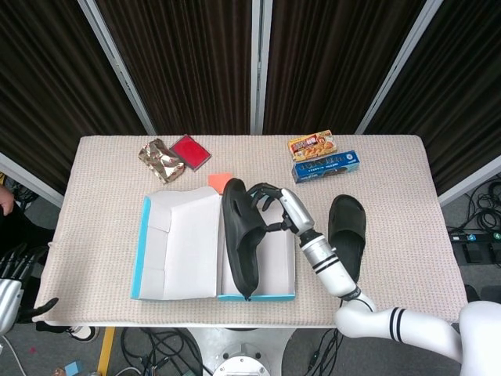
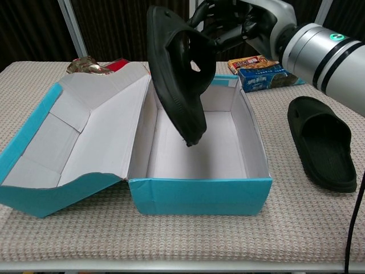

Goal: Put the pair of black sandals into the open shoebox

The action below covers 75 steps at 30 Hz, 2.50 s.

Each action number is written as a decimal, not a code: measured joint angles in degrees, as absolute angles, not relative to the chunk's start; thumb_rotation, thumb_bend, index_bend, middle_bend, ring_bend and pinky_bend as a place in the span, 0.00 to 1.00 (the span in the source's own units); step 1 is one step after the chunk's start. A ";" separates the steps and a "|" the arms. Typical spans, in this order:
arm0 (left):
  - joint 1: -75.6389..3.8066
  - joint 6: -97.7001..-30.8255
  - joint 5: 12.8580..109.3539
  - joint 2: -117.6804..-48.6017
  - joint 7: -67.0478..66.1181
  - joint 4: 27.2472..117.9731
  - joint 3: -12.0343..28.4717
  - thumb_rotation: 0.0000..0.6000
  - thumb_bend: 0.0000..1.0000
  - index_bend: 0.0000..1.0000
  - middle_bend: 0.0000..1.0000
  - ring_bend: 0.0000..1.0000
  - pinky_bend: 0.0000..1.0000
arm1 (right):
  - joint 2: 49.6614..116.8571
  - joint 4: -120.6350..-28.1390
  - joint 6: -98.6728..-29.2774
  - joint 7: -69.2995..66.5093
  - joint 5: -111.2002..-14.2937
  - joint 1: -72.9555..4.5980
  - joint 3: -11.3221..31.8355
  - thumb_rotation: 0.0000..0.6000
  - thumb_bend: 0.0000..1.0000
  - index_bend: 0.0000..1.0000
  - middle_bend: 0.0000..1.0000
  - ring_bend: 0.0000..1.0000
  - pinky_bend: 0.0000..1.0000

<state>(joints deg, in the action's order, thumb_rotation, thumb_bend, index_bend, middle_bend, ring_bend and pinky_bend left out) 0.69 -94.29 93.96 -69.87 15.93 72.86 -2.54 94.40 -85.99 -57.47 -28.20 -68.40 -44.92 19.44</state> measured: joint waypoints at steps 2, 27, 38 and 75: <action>0.76 -94.27 93.71 -69.81 16.34 72.47 -2.45 1.00 0.07 0.11 0.14 0.00 0.09 | 96.33 -83.64 -57.12 -28.82 -68.88 -45.54 19.54 1.00 0.12 0.55 0.48 0.37 0.50; 1.32 -95.04 93.49 -70.61 20.52 67.68 -2.38 1.00 0.07 0.11 0.14 0.00 0.09 | 107.87 -67.27 -56.85 -33.04 -73.57 -47.76 18.58 1.00 0.11 0.55 0.48 0.37 0.50; 1.78 -95.54 92.94 -70.80 22.05 65.68 -2.10 1.00 0.07 0.11 0.14 0.00 0.09 | 110.27 -62.76 -56.06 -33.16 -74.65 -48.23 17.98 1.00 0.11 0.55 0.48 0.37 0.50; 2.00 -95.25 92.80 -71.74 25.58 63.65 -2.25 1.00 0.07 0.11 0.14 0.00 0.09 | 111.69 -53.94 -54.81 -19.25 -78.81 -49.66 13.96 1.00 0.15 0.55 0.48 0.37 0.50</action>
